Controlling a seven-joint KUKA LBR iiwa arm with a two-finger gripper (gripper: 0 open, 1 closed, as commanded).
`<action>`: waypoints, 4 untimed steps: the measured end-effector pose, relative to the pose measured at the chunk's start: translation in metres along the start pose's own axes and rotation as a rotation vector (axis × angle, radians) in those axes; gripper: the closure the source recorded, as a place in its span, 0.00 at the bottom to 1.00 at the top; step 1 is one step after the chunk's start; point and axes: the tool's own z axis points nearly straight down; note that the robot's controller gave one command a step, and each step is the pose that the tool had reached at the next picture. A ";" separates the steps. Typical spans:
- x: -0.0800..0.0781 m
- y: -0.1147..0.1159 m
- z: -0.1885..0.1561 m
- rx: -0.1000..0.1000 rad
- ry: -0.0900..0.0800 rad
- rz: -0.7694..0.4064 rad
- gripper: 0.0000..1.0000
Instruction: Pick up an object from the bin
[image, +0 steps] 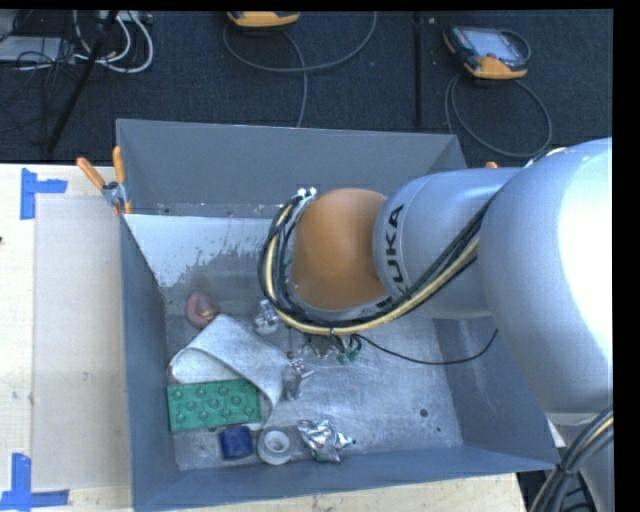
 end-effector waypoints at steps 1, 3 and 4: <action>0.029 0.125 -0.079 0.001 -0.029 -0.485 0.00; 0.033 0.132 -0.023 -0.003 -0.023 -0.359 1.00; 0.044 0.126 -0.139 -0.007 0.002 -0.466 1.00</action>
Offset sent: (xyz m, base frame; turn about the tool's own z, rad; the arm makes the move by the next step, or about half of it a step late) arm -0.0838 0.1034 0.0711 -0.4936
